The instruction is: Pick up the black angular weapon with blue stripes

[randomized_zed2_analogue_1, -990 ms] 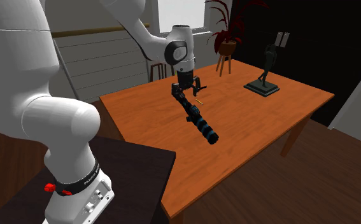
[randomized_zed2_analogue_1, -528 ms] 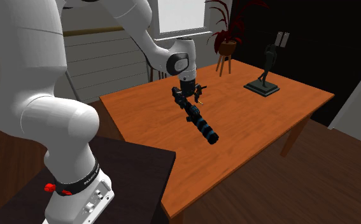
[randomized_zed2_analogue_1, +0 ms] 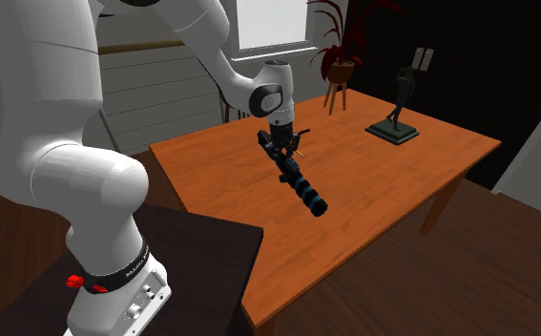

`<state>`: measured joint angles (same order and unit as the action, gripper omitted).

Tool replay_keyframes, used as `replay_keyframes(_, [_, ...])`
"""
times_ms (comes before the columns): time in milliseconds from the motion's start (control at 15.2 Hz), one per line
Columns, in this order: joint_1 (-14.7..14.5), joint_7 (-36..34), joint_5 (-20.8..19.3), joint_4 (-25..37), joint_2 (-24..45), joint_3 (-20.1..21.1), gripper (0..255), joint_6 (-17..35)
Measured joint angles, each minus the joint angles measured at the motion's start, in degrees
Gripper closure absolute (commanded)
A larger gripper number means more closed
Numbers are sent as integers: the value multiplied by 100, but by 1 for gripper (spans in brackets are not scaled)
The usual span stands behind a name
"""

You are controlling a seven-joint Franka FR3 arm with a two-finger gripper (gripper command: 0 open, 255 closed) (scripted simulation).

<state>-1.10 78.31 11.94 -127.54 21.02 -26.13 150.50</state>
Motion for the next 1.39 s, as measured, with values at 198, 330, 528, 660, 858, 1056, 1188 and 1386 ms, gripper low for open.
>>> replay_keyframes(198, [-1, -2, 0, 1, 0, 0, 255, 0])
replay_keyframes(330, [6, 5, 6, 10, 8, 3, 255, -1])
replay_keyframes(528, [-50, -61, -90, 10, -107, -61, 255, -120])
replay_keyframes(660, [-97, -122, -190, 28, -230, -128, 255, -251])
replay_keyframes(858, [-170, -221, -359, 29, -446, -232, 255, -447])
replay_keyframes(1056, [-227, -314, -504, 73, -622, -308, 255, -647])
replay_keyframes(1188, [-275, -393, -613, 69, -756, -354, 255, -763])
replay_keyframes(1386, [-311, -463, -745, 91, -927, -413, 255, -933])
